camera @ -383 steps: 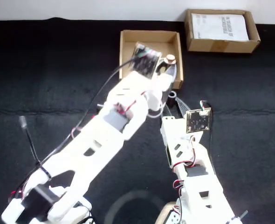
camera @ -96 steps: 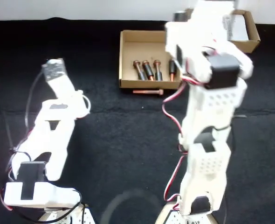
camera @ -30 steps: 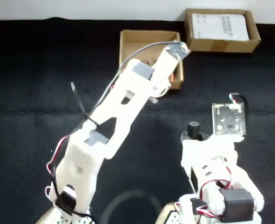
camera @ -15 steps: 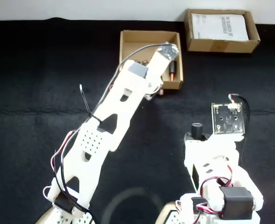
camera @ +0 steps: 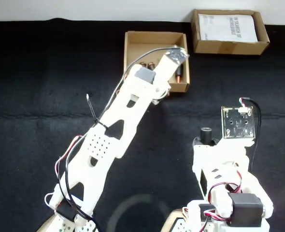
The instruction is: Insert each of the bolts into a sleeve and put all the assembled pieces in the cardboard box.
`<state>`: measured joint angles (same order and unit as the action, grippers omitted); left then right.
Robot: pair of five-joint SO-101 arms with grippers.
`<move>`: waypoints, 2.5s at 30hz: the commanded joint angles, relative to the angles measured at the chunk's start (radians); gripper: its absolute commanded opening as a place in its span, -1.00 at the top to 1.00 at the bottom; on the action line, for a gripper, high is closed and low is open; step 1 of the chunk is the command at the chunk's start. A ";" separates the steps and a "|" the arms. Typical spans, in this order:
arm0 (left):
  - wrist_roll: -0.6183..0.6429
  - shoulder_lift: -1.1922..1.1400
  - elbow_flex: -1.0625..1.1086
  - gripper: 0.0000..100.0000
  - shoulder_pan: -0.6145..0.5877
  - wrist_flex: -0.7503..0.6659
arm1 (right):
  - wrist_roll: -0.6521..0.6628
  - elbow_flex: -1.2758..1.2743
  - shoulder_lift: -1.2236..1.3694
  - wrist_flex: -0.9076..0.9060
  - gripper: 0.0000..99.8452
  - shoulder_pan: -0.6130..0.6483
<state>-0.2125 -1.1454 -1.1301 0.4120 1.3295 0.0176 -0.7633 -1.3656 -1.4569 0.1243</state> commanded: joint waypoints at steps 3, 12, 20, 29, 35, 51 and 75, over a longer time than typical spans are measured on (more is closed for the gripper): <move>-0.006 0.001 -0.018 0.97 0.082 0.123 | 0.012 0.004 -0.007 0.016 0.98 -0.013; 0.003 0.002 -0.321 0.98 0.094 0.439 | 0.012 0.002 -0.004 0.016 0.98 -0.047; -0.009 0.139 -0.259 0.96 0.084 0.439 | 0.012 0.002 -0.004 0.016 0.98 -0.047; -0.133 0.136 -0.154 0.69 0.061 0.413 | 0.012 0.004 -0.004 0.016 0.98 -0.047; -0.163 0.093 -0.160 0.68 0.008 0.272 | 0.012 0.004 -0.010 0.008 0.98 -0.047; -0.247 -0.077 -0.163 0.68 0.010 0.107 | 0.048 0.004 -0.010 -0.022 0.98 -0.062; -0.502 -0.073 -0.255 0.68 -0.025 0.040 | 0.049 -0.056 -0.005 0.019 0.98 -0.062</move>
<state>-0.6989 -1.2329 -1.3265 0.4150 1.3940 0.0575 -0.8032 -1.3656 -1.4645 0.0690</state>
